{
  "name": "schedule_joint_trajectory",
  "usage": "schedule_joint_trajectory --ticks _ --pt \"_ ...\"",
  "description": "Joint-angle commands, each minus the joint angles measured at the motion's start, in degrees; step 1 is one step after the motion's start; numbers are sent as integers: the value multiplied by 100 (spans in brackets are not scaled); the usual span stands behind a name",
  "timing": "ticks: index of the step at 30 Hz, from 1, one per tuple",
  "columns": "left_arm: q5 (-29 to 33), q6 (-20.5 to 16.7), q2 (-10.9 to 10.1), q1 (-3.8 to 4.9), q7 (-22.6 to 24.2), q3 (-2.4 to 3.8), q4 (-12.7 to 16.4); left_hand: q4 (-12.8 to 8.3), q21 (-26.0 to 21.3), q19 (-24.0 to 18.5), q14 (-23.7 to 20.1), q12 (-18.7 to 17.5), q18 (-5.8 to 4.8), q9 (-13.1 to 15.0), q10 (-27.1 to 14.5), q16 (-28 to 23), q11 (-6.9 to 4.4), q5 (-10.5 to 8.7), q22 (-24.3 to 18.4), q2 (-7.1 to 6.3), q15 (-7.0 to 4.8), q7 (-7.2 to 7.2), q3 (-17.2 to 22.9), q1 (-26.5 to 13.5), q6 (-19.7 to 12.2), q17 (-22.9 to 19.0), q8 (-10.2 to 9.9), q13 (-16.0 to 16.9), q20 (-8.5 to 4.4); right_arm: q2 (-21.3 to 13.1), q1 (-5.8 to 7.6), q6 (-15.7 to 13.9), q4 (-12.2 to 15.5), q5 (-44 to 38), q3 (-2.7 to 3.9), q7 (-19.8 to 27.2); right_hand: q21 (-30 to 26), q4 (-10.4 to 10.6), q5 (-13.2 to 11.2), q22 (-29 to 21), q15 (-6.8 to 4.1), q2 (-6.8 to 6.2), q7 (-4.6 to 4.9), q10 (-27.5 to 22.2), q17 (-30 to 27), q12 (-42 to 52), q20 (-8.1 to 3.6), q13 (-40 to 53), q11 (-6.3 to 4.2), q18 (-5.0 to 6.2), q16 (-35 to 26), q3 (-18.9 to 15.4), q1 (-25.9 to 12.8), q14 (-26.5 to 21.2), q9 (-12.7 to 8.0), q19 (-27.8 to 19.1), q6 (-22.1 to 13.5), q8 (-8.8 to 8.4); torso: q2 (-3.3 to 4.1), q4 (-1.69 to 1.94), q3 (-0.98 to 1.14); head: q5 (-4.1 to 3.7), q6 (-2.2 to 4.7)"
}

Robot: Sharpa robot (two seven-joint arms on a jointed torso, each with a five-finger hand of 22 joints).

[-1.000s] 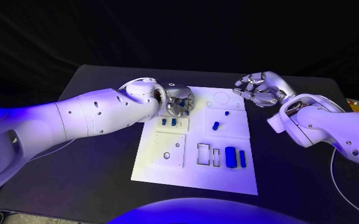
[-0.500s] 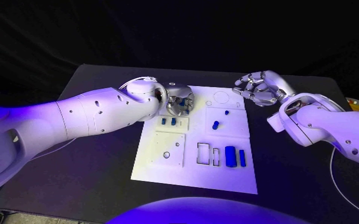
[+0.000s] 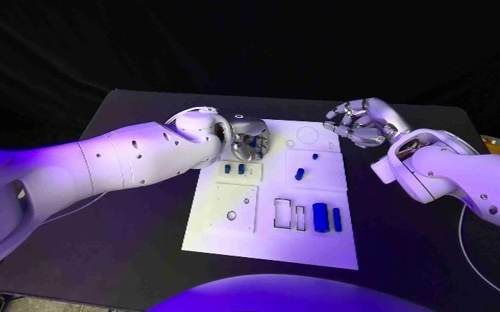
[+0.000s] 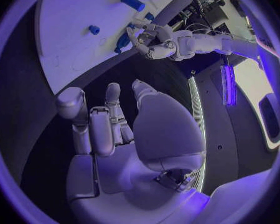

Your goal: Assemble the parts on the task board

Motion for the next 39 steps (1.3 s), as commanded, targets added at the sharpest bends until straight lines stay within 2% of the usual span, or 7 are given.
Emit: schedule_joint_trajectory --ticks 1,8,16,21,26,33,39 --pt "35 10 -28 -46 30 -27 35 -10 31 22 44 -60 -69 -10 55 20 2 -8 9 27 -5 29 33 -46 35 1 -42 -24 5 7 -3 69 5 -30 0 50 -28 3 36 -5 -41 32 10 -8 -5 -23 1 -9 -10 50 -19 -34 47 64 -9 -57 -9 21 -7 -2 0 7 17" --pt "160 -108 -215 -49 57 20 287 -29 41 22 47 -143 -70 -15 78 22 18 -8 17 18 7 46 49 -73 50 -6 -87 -40 12 5 -3 68 0 -30 0 55 -28 3 36 -5 -41 32 10 -8 -5 -23 1 -9 -10 50 -19 -34 47 64 -9 -57 -9 21 -12 8 -1 -4 48" --pt "685 -199 -564 -25 38 174 646 -3 87 69 61 -245 -83 -11 148 30 26 -9 93 -9 20 54 15 -184 99 -5 -136 -51 16 -3 -5 39 -14 -30 0 53 -84 0 35 -45 -41 28 10 -7 -41 -35 0 -26 -9 61 -42 -43 50 53 -11 -84 -14 21 -21 21 5 -1 82" --pt "903 -184 -786 14 11 240 812 -4 95 78 64 -260 -85 -9 162 31 23 -8 106 -13 18 50 11 -192 111 -9 -142 -51 16 0 -5 21 -25 -30 0 51 -109 -1 35 -60 -39 24 13 -13 -70 -48 1 -41 -6 65 -61 -51 53 43 -13 -96 -23 19 -36 39 10 25 94" --pt "1011 -102 -924 28 -19 263 879 -10 100 84 67 -272 -87 -8 168 34 20 -8 115 -14 16 46 12 -190 117 -2 -146 -53 16 3 -9 20 -29 -30 0 51 -109 -1 35 -60 -39 24 13 -13 -70 -48 1 -41 -6 65 -61 -51 53 43 -13 -96 -23 19 -43 56 3 15 84" --pt "1063 7 -1047 24 -48 271 779 -25 88 67 55 -297 -83 -7 175 20 18 -7 92 -18 13 44 16 -181 123 -44 -158 -56 16 -1 -19 21 -30 -30 0 49 -109 -1 35 -60 -39 24 13 -13 -70 -48 1 -41 -6 65 -61 -51 53 43 -13 -96 -23 19 -38 45 12 46 86" --pt "1072 10 -1052 -2 -36 271 649 -40 82 57 50 -324 -81 -8 182 15 19 -6 84 -20 14 45 22 -170 126 -50 -173 -59 15 1 -29 22 -27 -30 0 52 -119 -1 36 -66 -38 25 14 -14 -70 -54 1 -50 -6 66 -64 -55 55 42 -14 -99 -26 20 -31 40 5 52 80"
